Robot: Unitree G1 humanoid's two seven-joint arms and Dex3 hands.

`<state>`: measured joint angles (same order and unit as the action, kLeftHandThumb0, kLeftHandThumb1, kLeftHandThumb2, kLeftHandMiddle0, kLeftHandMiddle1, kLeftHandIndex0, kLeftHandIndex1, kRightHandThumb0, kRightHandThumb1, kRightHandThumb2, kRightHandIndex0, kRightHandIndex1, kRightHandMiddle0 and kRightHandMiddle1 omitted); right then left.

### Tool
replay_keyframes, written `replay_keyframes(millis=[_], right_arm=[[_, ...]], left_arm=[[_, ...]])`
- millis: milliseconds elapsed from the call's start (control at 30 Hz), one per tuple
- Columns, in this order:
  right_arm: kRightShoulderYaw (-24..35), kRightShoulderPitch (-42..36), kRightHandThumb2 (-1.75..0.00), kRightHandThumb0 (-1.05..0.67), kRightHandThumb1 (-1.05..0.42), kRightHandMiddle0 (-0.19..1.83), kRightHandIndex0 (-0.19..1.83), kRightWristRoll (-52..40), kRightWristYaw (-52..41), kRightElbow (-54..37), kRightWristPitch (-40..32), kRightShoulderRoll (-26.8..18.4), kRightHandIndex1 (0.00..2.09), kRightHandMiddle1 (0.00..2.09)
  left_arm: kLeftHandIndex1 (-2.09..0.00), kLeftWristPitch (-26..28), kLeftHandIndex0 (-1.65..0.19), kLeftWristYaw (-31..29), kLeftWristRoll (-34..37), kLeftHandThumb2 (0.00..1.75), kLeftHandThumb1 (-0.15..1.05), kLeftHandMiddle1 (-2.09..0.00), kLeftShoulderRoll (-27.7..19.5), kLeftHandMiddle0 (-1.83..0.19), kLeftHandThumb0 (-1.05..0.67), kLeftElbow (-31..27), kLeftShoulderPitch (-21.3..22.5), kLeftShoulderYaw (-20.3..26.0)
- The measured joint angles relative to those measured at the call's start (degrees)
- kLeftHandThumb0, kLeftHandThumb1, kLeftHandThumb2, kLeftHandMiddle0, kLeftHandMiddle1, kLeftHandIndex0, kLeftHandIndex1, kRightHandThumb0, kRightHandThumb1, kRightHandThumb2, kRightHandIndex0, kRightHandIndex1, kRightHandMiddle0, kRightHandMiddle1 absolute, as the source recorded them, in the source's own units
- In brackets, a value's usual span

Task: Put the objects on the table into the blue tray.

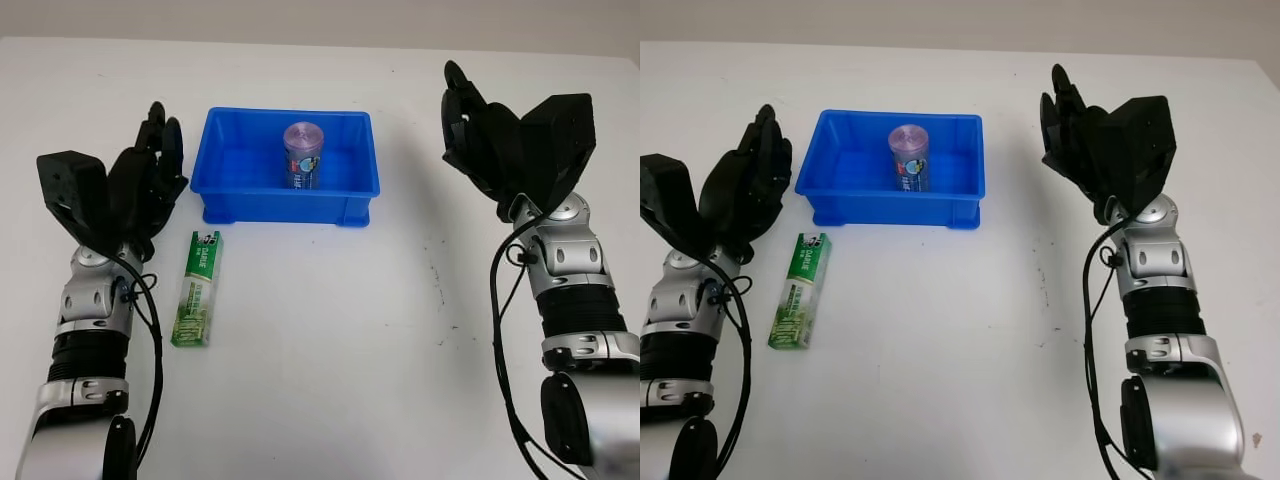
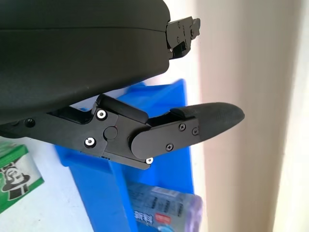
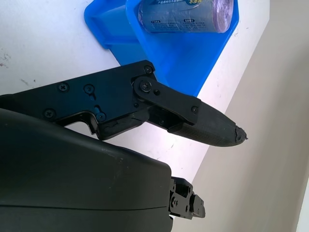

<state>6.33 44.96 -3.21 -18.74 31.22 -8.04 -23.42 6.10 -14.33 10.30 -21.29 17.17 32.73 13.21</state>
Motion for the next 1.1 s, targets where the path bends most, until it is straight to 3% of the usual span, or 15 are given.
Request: replay_keyframes(millis=[200,433,567,667,733,867,1000,1100], right_arm=[[0.0,0.0,-0.84,-0.7,-1.05,-0.19,-0.19,0.0,0.2,-0.4,-0.9,0.0,0.0,0.0],[0.0,0.0,-0.86,-0.7,-1.05,-0.19,-0.19,0.1,0.5,-0.4,-1.0,0.0,0.0,0.0],[0.0,0.0,-0.85,-0.7,-1.05,-0.19,-0.19,0.0,0.4,-0.4,-1.0,0.0,0.0,0.0],[0.0,0.0,-0.85,-0.69,-1.05,-0.19,-0.19,-0.1,0.4,-0.4,-1.0,0.1,0.0,0.0],[0.0,0.0,-0.85,-0.69,-1.05,-0.19,-0.19,-0.1,0.3,-0.4,-1.0,0.2,0.0,0.0],[0.0,0.0,-0.84,-0.67,-1.05,-0.19,-0.19,-0.2,0.4,-0.4,-1.1,0.4,0.0,0.0],[0.0,0.0,-0.84,-0.68,-1.05,-0.19,-0.19,-0.4,0.4,-0.4,-1.1,1.1,0.0,0.0],[0.0,0.0,-0.84,-0.68,-1.05,-0.19,-0.19,-0.6,0.4,-0.4,-1.1,1.1,0.0,0.0]], left_arm=[[-0.01,2.4,0.19,-1.6,0.0,0.6,1.05,-0.01,-4.0,0.19,-0.79,-12.1,-0.8,0.1],[-0.04,2.9,0.16,-7.3,-0.5,0.58,1.05,-0.04,-9.9,0.19,-0.74,-18.9,-2.2,0.2],[-0.05,2.1,0.15,-12.5,-2.4,0.5,1.05,-0.04,-14.7,0.18,-0.74,-20.4,-2.5,-0.8],[-0.06,4.0,0.13,-19.0,-3.4,0.21,1.04,-0.05,-20.2,0.17,-0.8,-21.2,-2.3,-2.6],[-0.06,6.1,0.11,-24.2,-3.4,0.08,0.95,-0.06,-24.0,0.15,-0.77,-21.3,-1.5,-3.9],[-0.08,7.7,0.06,-33.4,-3.3,0.03,0.86,-0.07,-29.9,0.09,-0.7,-21.2,2.5,-6.4],[-0.08,3.2,0.03,-38.9,-4.9,0.03,0.82,-0.08,-33.2,0.04,-0.67,-20.2,6.6,-8.8],[-0.06,1.5,0.05,-42.1,-5.7,0.03,0.76,-0.06,-34.0,0.05,-0.5,-20.0,7.8,-10.5]])
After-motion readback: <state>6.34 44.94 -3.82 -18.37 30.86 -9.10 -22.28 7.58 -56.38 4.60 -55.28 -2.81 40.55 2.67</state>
